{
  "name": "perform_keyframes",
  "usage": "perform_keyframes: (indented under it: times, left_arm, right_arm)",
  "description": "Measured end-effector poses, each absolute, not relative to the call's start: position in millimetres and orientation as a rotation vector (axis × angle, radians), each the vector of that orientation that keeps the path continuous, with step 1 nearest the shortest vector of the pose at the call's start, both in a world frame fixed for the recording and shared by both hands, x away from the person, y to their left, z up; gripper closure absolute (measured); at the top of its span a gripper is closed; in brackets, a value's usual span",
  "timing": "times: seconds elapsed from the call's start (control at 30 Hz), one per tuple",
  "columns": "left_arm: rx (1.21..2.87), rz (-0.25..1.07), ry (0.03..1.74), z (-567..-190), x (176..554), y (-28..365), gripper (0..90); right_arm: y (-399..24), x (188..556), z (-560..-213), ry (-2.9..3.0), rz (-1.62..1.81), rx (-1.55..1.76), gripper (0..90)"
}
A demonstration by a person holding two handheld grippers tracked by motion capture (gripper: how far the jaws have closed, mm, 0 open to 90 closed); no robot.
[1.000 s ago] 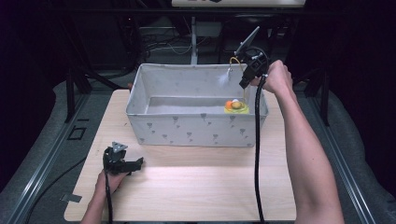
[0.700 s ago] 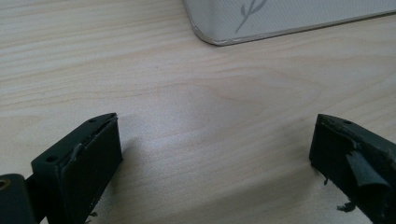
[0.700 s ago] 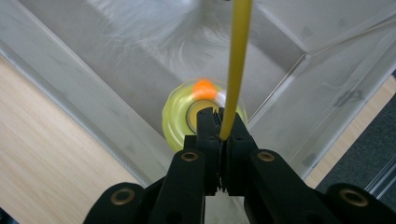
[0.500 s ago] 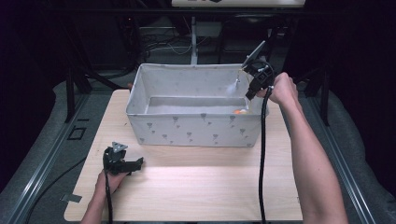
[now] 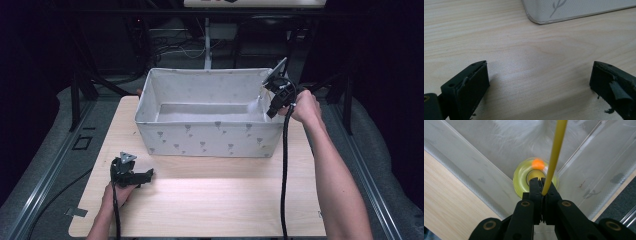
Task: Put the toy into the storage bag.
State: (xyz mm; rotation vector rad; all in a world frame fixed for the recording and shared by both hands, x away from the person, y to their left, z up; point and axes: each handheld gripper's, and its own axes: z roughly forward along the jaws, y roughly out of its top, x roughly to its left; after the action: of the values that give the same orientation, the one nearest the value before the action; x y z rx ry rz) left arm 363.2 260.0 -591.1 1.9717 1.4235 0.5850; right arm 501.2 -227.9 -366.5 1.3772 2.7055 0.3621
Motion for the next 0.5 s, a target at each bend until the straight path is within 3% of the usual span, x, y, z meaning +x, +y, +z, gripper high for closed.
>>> perform_keyframes:
  times: [0.5]
  left_arm:
    - [1.972,0.586,1.423,-591.1,363.2,260.0,2.4]
  right_arm:
    - [-231.4,504.2,-384.2,2.728,0.334,1.465,87.7]
